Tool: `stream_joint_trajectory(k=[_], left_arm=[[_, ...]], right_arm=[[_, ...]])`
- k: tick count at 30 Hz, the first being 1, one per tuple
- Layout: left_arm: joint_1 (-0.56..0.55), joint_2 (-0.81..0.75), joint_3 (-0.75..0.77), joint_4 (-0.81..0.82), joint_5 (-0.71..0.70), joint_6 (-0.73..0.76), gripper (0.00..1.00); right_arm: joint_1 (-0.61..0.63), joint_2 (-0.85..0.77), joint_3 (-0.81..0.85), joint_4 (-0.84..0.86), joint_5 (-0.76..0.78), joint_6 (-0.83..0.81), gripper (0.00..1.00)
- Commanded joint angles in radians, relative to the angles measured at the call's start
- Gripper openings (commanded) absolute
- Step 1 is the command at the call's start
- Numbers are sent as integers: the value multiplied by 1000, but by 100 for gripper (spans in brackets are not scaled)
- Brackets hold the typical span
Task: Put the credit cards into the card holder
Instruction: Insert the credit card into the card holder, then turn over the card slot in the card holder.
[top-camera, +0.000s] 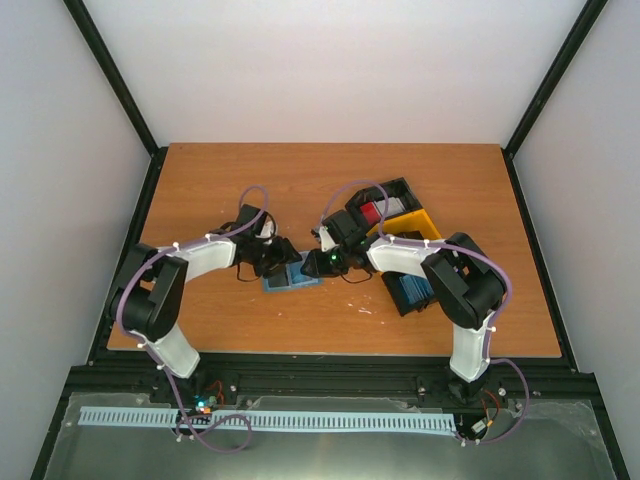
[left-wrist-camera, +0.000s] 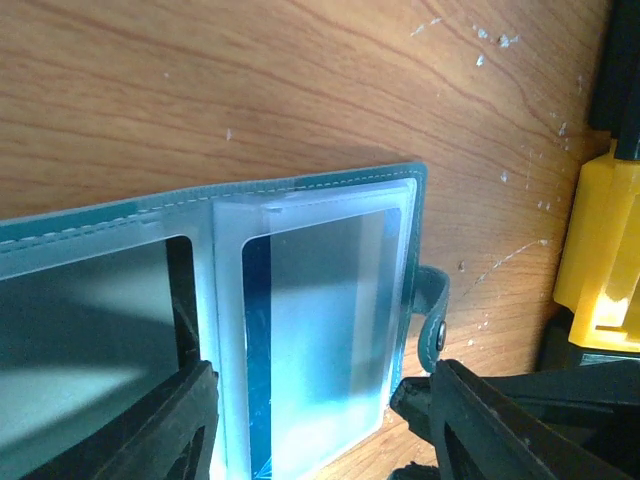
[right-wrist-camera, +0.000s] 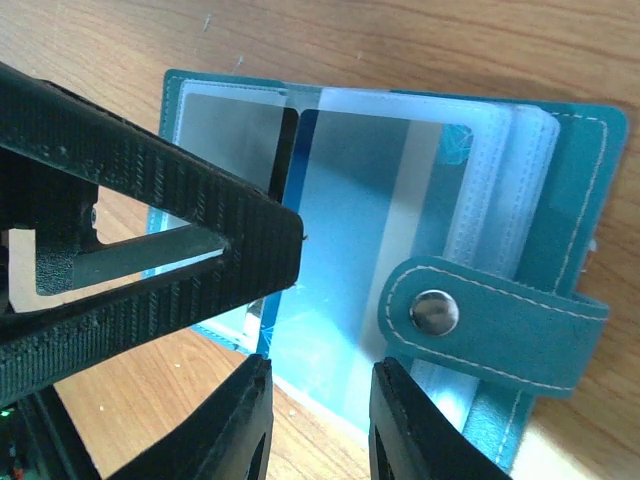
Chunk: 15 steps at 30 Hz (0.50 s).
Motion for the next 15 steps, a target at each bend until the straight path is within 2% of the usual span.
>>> stream_joint_trajectory(k=[1,10,15], left_arm=[[-6,-51,1,-41,-54,-2,60],[-6,-134,-30,-126,-250,-20,61],[-2,-149,-69,-161,-320,-33,50]], right_arm=[[-7,-1,-4,44,-52,29,28],[-7,23,6,-2,61,20,28],[-7,36,15,-9,73,18,29]])
